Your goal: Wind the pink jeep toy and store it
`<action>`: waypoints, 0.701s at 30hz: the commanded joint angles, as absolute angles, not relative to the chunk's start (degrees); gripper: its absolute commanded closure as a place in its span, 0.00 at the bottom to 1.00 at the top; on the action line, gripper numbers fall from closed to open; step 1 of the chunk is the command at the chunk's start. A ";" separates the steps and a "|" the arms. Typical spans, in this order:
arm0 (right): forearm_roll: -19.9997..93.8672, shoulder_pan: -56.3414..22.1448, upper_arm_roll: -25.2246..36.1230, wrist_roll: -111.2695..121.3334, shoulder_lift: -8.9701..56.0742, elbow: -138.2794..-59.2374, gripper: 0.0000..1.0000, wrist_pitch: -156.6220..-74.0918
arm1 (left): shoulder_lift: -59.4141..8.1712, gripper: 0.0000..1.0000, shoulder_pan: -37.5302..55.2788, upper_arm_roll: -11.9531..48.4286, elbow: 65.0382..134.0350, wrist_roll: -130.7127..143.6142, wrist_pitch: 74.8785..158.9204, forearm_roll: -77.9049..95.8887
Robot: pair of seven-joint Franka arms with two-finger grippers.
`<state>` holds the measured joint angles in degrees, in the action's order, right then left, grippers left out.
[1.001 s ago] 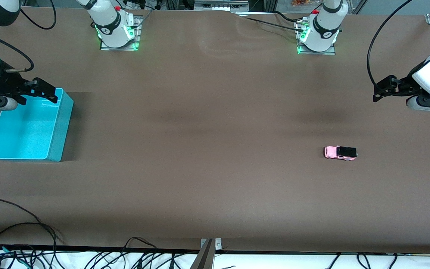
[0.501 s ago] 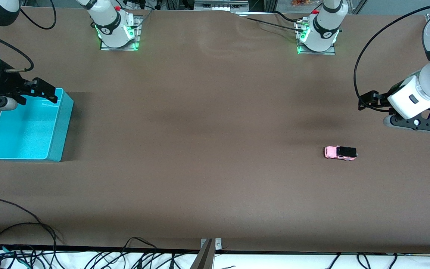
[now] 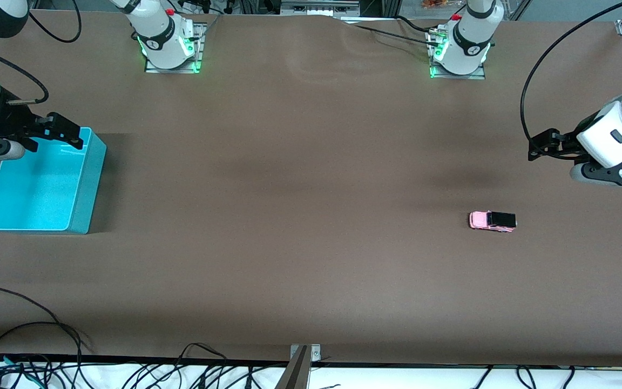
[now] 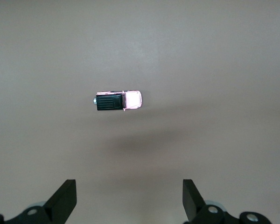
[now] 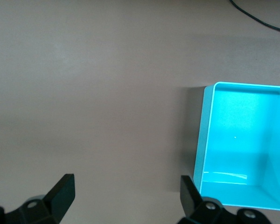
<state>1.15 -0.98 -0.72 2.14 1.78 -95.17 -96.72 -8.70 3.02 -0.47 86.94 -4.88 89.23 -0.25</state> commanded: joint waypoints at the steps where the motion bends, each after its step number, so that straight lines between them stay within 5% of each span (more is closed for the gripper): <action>1: 0.53 -0.88 -0.79 2.02 2.37 -93.60 0.00 -95.98 | -10.63 0.00 2.99 -0.53 85.61 -5.98 88.33 -0.09; 21: 0.44 -0.97 -0.70 2.20 2.55 -93.60 0.00 -96.06 | -16.78 0.00 -0.26 -0.62 83.85 -24.34 90.53 0.35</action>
<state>1.15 -0.96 -0.70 2.14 1.84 -95.17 -96.73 -13.35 0.76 -0.65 86.26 -18.87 90.42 -0.25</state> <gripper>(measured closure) 0.000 0.000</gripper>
